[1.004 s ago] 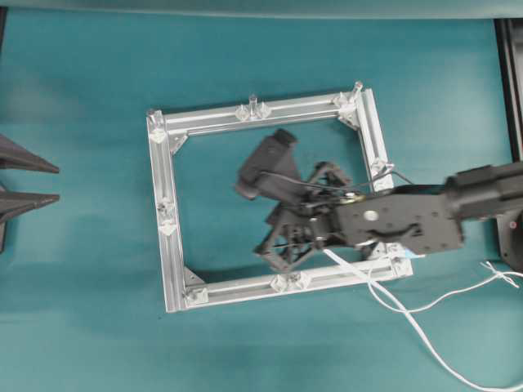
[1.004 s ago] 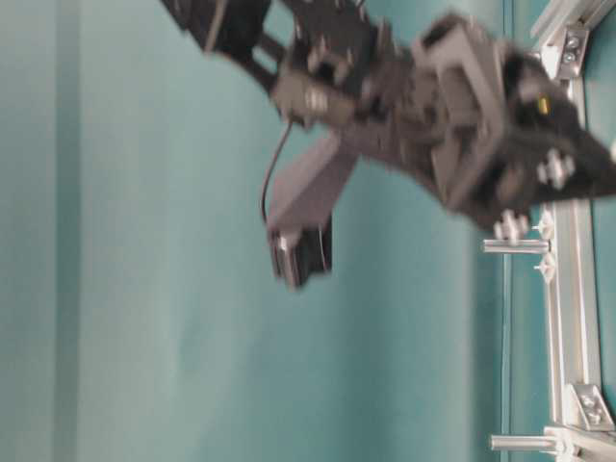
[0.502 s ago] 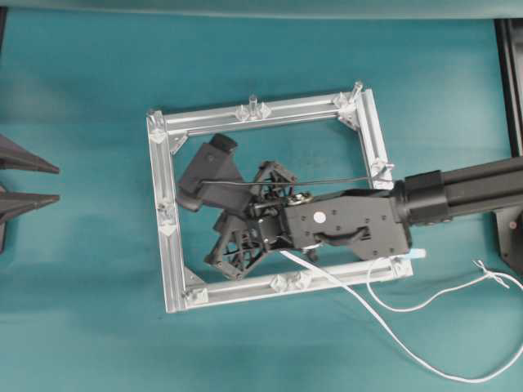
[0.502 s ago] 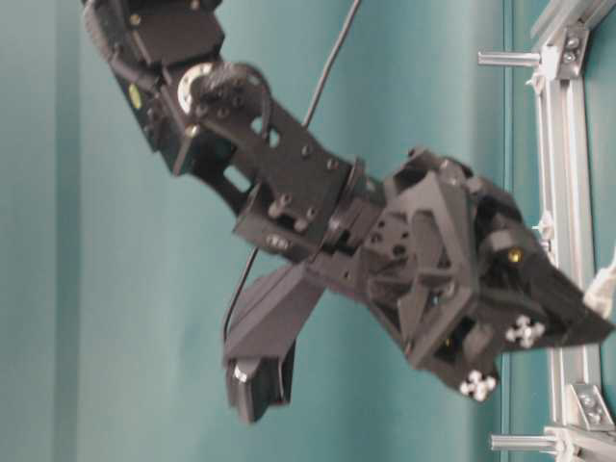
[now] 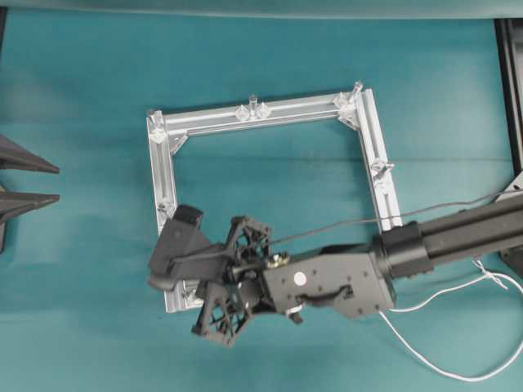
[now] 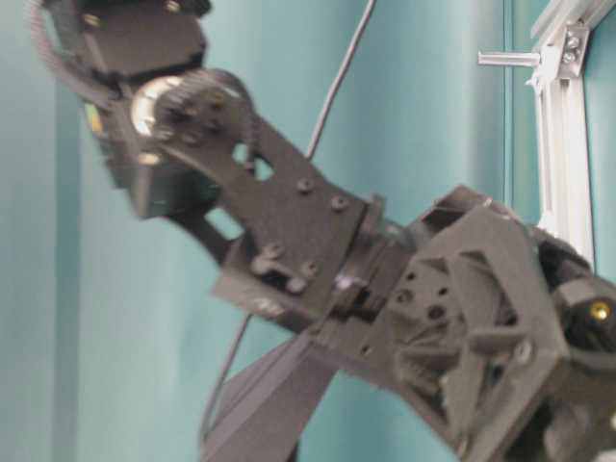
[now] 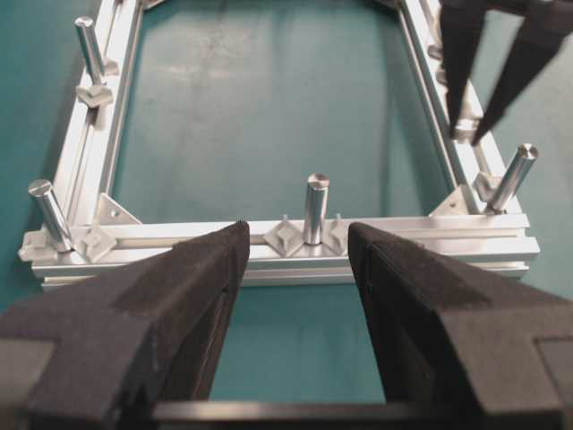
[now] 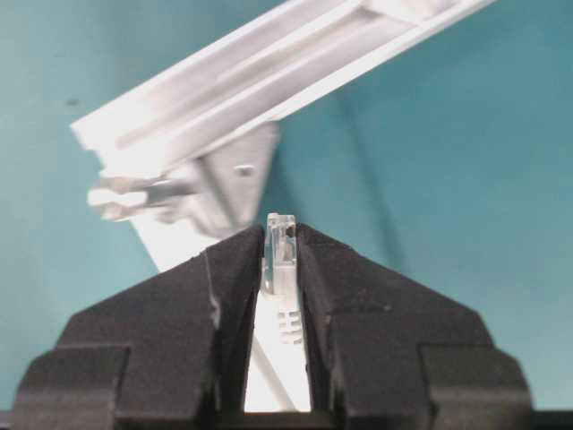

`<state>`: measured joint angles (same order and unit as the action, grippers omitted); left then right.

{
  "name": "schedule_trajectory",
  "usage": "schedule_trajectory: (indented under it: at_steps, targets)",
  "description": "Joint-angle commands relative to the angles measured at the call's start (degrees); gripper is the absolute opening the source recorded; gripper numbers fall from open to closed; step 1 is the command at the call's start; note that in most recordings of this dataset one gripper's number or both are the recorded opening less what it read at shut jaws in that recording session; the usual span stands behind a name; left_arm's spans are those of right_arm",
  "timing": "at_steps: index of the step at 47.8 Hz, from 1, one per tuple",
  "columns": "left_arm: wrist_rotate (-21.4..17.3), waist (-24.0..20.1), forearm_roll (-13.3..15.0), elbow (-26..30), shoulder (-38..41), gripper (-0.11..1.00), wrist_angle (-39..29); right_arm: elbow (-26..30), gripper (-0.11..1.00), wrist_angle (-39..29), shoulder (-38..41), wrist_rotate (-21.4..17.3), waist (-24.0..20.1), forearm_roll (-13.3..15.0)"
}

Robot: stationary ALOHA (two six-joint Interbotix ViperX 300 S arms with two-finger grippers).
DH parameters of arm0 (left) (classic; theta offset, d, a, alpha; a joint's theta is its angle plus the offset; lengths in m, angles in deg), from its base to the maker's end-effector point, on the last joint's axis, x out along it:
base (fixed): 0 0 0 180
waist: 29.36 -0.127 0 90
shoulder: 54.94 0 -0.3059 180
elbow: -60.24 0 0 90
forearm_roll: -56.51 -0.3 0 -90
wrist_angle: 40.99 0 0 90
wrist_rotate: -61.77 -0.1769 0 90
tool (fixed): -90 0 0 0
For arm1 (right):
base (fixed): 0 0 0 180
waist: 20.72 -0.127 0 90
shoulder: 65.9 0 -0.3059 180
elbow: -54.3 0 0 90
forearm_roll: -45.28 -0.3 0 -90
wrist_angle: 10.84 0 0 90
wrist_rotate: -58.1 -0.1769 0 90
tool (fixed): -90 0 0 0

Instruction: Move the cable alternately left and right between 8 pins so it hooks onto each one.

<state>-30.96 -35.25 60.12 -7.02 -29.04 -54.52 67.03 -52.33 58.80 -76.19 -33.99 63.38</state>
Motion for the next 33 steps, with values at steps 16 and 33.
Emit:
schedule_trajectory:
  at_steps: [16, 33]
  targets:
    - [-0.2, 0.0, -0.2, 0.4, 0.4, 0.56, 0.7, 6.2, 0.16, -1.4, 0.8, 0.4, -5.9, -2.4]
    - [-0.1, 0.0, -0.2, 0.1, 0.4, 0.56, 1.1, 16.4, 0.16, -2.5, 9.2, 1.9, -7.2, -3.5]
